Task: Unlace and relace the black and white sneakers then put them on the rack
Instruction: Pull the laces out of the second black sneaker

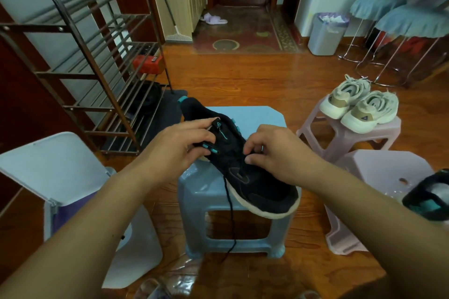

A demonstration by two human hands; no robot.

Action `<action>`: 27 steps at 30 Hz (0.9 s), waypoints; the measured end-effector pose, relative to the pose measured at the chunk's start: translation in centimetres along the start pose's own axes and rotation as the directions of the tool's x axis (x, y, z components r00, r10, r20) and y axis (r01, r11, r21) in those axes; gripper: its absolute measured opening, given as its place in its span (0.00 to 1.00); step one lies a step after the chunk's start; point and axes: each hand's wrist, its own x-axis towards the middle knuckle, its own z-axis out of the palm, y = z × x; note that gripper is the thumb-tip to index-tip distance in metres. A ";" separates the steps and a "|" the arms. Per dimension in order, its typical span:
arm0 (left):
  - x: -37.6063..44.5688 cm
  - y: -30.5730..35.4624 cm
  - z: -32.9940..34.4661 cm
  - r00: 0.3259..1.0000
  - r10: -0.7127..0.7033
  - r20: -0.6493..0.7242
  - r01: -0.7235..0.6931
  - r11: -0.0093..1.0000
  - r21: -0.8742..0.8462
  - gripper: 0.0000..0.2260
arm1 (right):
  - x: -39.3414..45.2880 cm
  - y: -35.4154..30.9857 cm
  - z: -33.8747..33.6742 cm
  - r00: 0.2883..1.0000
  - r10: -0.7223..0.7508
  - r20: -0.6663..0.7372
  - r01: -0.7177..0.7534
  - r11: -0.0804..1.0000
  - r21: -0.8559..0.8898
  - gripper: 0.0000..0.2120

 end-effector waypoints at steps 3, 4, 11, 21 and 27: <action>-0.2 0.0 0.4 0.999 -0.043 -0.016 0.043 0.999 -0.022 0.11 | -0.4 -0.6 0.2 0.987 0.159 -0.006 -0.157 0.979 0.131 0.04; -0.2 0.0 0.6 0.999 -0.047 -0.020 0.047 0.999 -0.004 0.11 | -0.6 -1.0 0.3 0.972 0.237 0.001 -0.232 0.951 0.205 0.07; -0.3 0.8 0.5 0.998 -0.045 -0.033 0.048 0.995 0.093 0.11 | 0.1 -3.6 1.8 0.864 0.502 -0.026 -0.465 0.819 0.337 0.13; -0.2 2.3 0.5 0.995 -0.055 -0.086 0.071 0.978 0.195 0.10 | -4.9 -3.4 -1.0 0.907 0.114 0.406 -0.166 0.982 0.095 0.08; -0.1 2.0 0.5 0.994 -0.091 -0.059 0.100 0.981 0.165 0.10 | -1.2 -3.1 -1.0 0.814 0.502 0.292 -0.580 0.681 0.447 0.26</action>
